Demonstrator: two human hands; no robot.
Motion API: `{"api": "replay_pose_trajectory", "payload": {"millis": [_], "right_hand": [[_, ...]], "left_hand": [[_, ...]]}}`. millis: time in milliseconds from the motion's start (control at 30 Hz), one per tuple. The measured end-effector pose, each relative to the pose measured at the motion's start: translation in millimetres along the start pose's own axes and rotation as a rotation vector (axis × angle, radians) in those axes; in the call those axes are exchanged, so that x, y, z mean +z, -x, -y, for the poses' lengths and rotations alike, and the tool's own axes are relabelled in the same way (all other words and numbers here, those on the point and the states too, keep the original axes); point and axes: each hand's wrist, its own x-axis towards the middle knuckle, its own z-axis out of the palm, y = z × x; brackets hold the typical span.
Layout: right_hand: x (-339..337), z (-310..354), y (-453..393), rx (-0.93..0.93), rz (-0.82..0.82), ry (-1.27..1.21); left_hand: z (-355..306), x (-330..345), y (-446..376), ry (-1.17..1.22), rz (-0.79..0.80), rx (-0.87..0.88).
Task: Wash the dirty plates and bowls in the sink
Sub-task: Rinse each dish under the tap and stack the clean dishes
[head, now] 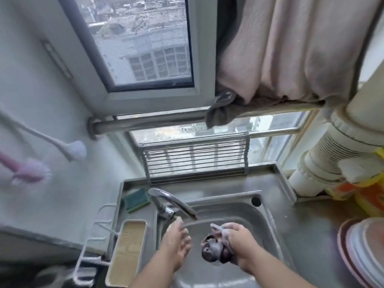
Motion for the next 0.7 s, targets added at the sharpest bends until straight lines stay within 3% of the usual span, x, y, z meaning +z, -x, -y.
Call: {"api": "replay_pose_trajectory", "payload": {"millis": [100,300,567,700], "right_hand": [[4,-2,-1,0.013,0.0,-0.069],[5,2,-35,0.078,-0.06,0.009],[16,17,-48,0.187,-0.001,0.108],[23,18,-52,0.222,0.031,0.011]], "left_hand": [[-45,-16,-34,0.082,-0.031,0.021],[-32,-21,-97,-0.128,-0.167,0.178],[-33,-17,-126,-0.098,-0.234,0.108],[-30,-1,-108,0.074,-0.207,0.005]]}}
